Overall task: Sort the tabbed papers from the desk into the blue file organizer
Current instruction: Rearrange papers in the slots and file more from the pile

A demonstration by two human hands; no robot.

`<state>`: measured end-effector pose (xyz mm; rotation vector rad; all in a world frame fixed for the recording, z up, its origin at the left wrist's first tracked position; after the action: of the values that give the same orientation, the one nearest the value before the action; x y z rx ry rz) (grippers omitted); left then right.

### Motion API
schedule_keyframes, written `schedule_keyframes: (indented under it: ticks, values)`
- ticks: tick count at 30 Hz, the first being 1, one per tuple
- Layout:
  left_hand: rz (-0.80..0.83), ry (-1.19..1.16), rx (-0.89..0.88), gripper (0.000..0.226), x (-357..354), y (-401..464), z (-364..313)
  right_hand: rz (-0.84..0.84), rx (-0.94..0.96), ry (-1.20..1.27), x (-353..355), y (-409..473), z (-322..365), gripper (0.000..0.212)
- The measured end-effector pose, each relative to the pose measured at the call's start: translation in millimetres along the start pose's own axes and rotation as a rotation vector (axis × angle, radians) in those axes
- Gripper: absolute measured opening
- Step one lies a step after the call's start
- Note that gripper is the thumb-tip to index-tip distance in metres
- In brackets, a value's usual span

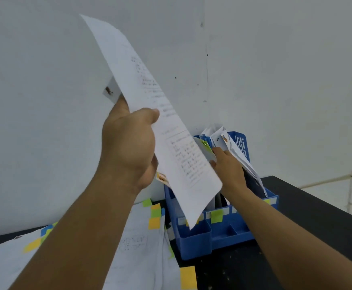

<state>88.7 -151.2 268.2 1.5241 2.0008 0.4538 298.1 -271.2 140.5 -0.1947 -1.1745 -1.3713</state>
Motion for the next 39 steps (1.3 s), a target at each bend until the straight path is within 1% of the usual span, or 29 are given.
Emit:
schedule_keyframes:
  ticks: [2,4,5,6,7,8,10,12,14,17,18,22,26,32,35,39]
  values:
    - [0.035,-0.002,0.029,0.046,-6.8,15.9,6.5,0.015,0.006,-0.031,2.7,3.6,-3.3,0.026]
    - [0.070,0.064,0.048,0.048,-11.8,30.8,20.2,0.029,0.018,-0.050,3.1,5.2,-8.4,0.015]
    - [0.078,0.119,0.060,0.048,-12.8,36.6,29.4,0.051,0.019,-0.006,6.5,3.6,-9.6,0.011]
    - [0.078,0.178,0.079,0.048,-11.6,41.4,40.0,0.034,0.055,0.042,10.1,1.1,-9.2,0.015]
    - [0.072,0.231,0.102,0.048,-10.1,45.3,51.0,0.011,0.060,0.103,13.5,-0.5,-9.4,0.018]
    - [0.060,0.274,0.126,0.047,-7.9,48.5,61.1,0.008,0.058,0.148,16.2,0.2,-12.5,0.016]
    - [0.010,0.315,0.166,0.045,-0.7,55.0,73.6,0.098,0.032,0.131,22.1,-0.3,-15.1,0.010]
    - [-0.057,0.296,0.186,0.046,8.1,61.7,75.4,0.061,0.001,0.123,25.2,1.7,-21.3,0.008]
    - [-0.044,0.309,0.210,0.047,15.2,67.6,72.5,0.032,0.009,0.156,25.5,2.8,-28.3,0.014]
    - [0.105,0.381,0.272,0.044,24.0,72.4,69.4,0.021,0.010,0.117,29.5,2.9,-32.0,0.014]
    - [0.125,0.397,0.282,0.044,25.7,73.0,70.7,0.019,0.005,0.112,30.0,4.1,-33.2,0.014]
    - [0.096,0.377,0.292,0.048,23.3,70.4,88.8,0.035,0.005,0.115,28.6,5.6,-34.3,0.019]
    - [0.072,0.416,0.295,0.053,9.8,61.5,111.4,0.020,0.023,0.141,25.0,4.6,-31.2,0.023]
    - [0.079,0.240,0.165,0.059,-6.3,63.3,113.8,0.026,0.021,0.167,23.5,4.7,-31.6,0.027]
    - [0.105,0.320,0.145,0.063,-9.3,66.4,120.3,0.025,0.011,0.154,24.5,5.8,-32.6,0.028]
    - [0.065,0.474,0.175,0.066,-5.4,64.1,143.0,0.031,-0.021,0.129,26.6,3.2,-30.8,0.039]
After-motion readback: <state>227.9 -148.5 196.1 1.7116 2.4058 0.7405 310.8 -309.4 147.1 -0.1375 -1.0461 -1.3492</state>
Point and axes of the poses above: each hand's wrist, its own y-axis towards the middle knuckle, its own x-axis out of the back of the hand, z = x × y, the point moved 1 cm from there along y, towards the middle knuckle, and after that the axes turned 11 degrees about z, right-handed, at the moved point
